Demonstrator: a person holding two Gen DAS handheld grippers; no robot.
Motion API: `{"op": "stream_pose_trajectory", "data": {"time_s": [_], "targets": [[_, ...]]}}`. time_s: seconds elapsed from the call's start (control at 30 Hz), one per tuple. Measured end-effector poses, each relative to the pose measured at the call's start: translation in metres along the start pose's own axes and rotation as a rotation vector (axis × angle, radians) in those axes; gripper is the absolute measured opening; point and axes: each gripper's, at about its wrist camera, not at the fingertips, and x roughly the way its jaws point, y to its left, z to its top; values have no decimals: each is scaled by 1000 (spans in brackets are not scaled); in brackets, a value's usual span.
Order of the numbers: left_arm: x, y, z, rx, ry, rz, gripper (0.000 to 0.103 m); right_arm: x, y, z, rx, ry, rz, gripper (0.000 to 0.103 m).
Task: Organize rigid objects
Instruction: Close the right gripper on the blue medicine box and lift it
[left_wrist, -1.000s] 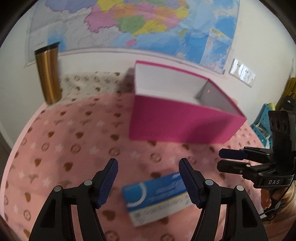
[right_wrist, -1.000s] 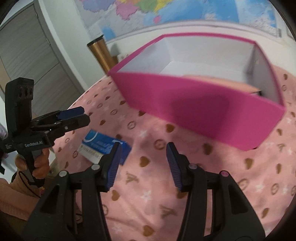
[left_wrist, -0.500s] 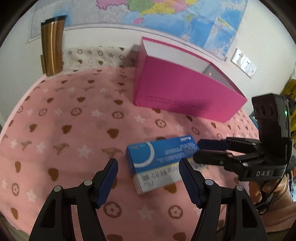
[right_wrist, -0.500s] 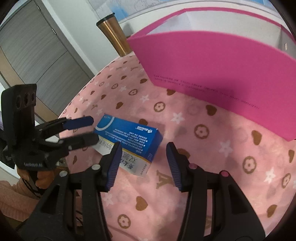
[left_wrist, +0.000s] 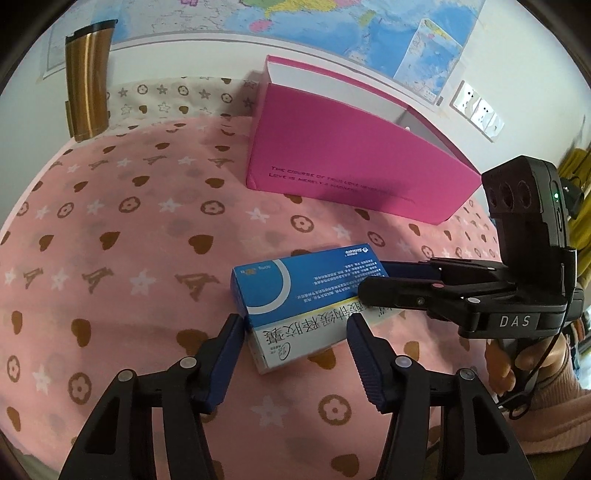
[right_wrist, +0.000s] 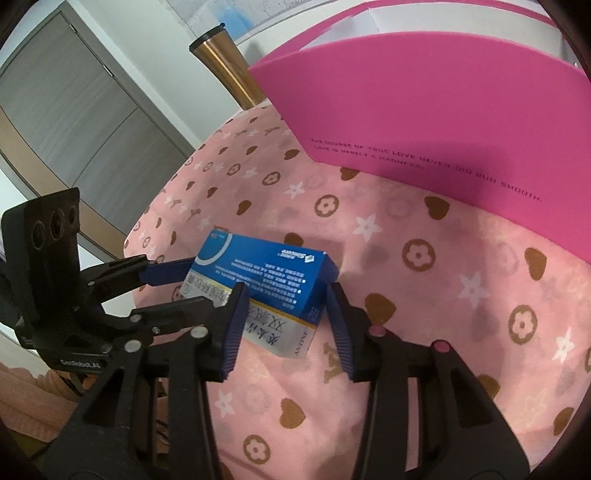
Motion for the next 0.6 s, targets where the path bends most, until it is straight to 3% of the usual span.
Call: {"op": "stream_pose_trajectory", "data": {"time_s": [0.6], "targets": [[-3, -35, 17, 99, -31, 0, 58, -36, -10, 0, 46, -72, -24, 45]]}}
